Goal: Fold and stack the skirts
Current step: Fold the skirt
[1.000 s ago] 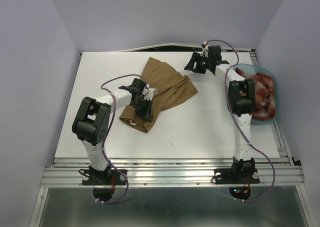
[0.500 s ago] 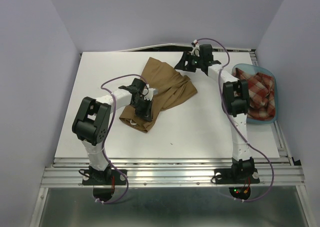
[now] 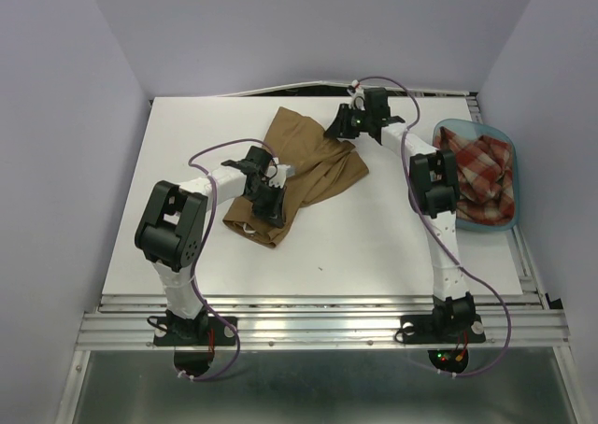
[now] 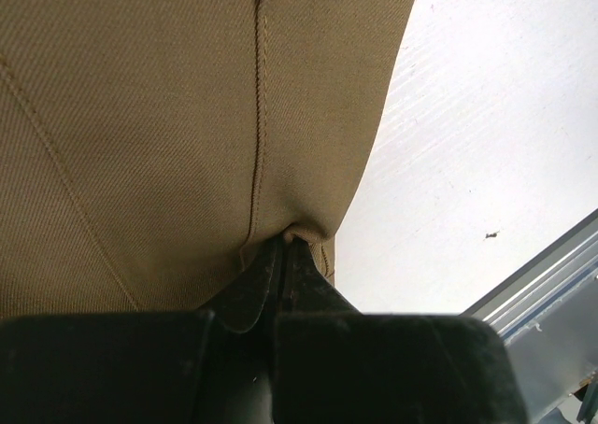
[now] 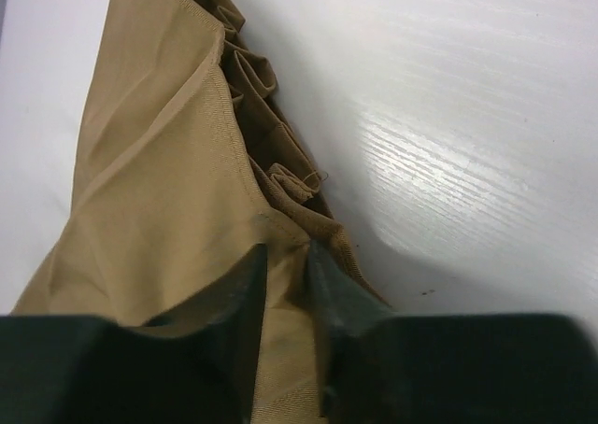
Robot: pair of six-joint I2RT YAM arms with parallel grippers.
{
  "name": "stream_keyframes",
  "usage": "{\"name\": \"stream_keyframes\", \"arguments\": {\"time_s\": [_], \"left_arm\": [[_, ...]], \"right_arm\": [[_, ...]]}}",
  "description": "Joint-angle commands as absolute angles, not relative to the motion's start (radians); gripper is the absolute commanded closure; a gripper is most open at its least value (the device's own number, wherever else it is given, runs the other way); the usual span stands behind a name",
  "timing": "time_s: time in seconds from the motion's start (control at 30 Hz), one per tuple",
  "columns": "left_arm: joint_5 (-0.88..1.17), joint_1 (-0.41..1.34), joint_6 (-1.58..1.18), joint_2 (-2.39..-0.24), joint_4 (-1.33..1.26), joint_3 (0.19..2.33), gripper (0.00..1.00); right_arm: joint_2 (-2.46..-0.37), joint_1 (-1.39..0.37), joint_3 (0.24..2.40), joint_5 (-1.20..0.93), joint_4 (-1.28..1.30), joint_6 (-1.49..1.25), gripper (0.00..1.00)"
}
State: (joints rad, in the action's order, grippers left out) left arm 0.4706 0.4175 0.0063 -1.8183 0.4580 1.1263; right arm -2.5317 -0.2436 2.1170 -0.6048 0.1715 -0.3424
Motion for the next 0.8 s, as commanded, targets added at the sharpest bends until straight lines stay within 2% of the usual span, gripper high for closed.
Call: {"name": "stream_keyframes", "arguments": {"time_s": [0.0, 0.03, 0.07, 0.43, 0.77], "left_arm": [[0.308, 0.413, 0.069, -1.896, 0.543, 1.069, 1.0], [0.308, 0.413, 0.068, -1.894, 0.543, 1.071, 1.0], [0.308, 0.413, 0.067, -1.896, 0.543, 1.072, 1.0], [0.305, 0.413, 0.063, -1.884, 0.532, 1.055, 1.0], [0.301, 0.413, 0.071, -1.878, 0.531, 1.048, 1.0]], "right_arm": [[-2.513, -0.252, 2.161, -0.615, 0.17, -0.316, 0.82], [-2.497, -0.252, 2.164, -0.617, 0.196, -0.301, 0.96], [-2.493, -0.252, 2.169, -0.618, 0.21, -0.295, 0.99], [-2.324, -0.207, 2.207, -0.531, 0.342, -0.21, 0.99], [-2.235, -0.178, 2.25, -0.402, 0.578, -0.126, 0.99]]}}
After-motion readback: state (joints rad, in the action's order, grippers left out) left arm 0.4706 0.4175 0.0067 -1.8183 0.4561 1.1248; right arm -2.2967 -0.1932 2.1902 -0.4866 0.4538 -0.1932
